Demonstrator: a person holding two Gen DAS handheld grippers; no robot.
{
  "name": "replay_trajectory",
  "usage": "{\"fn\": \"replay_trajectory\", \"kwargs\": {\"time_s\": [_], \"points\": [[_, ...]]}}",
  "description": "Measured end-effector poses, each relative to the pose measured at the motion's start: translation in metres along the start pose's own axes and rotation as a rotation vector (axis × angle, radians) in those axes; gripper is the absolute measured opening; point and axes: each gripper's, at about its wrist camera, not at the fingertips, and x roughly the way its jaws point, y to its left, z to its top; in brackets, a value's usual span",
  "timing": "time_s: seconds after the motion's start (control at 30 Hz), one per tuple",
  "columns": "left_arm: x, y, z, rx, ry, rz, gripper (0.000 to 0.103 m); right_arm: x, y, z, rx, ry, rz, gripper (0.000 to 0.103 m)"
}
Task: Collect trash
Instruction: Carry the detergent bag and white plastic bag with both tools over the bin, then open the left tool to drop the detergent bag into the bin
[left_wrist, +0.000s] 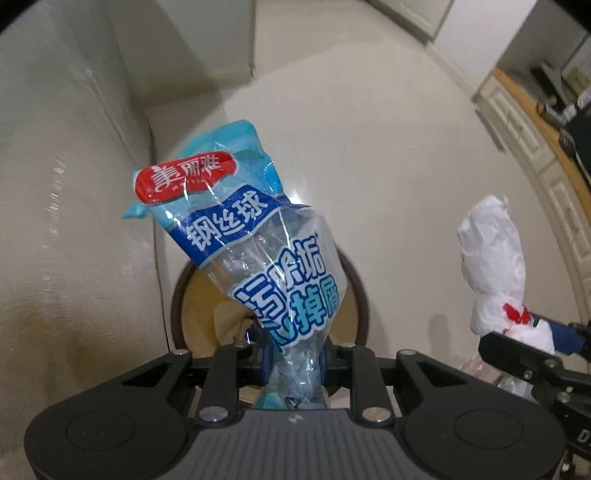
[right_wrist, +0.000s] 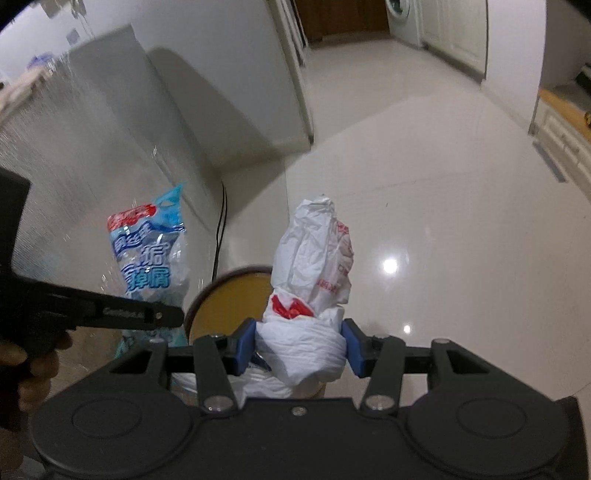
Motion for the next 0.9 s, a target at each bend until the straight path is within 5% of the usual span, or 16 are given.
{"fn": "replay_trajectory", "kwargs": {"time_s": [0.27, 0.47, 0.73, 0.8, 0.87, 0.9], "points": [[0.087, 0.025, -0.003, 0.003, 0.202, -0.159, 0.026, 0.062, 0.012, -0.002, 0.006, 0.104, 0.013, 0.051], [0.123, 0.047, -0.007, -0.09, 0.277, -0.158, 0.056, 0.09, 0.012, -0.004, 0.016, 0.158, 0.004, 0.051], [0.139, 0.045, -0.021, -0.057, 0.427, -0.162, 0.063, 0.104, 0.017, -0.002, 0.028, 0.178, 0.011, 0.051], [0.136, 0.056, -0.031, -0.058, 0.438, -0.175, 0.056, 0.101, 0.015, -0.002, 0.026, 0.175, 0.014, 0.051], [0.137, 0.055, -0.032, -0.043, 0.451, -0.158, 0.01, 0.099, 0.013, -0.002, 0.031, 0.173, 0.011, 0.051], [0.137, 0.053, -0.029, -0.036, 0.443, -0.143, 0.007, 0.097, 0.011, -0.003, 0.034, 0.173, 0.009, 0.051]]}}
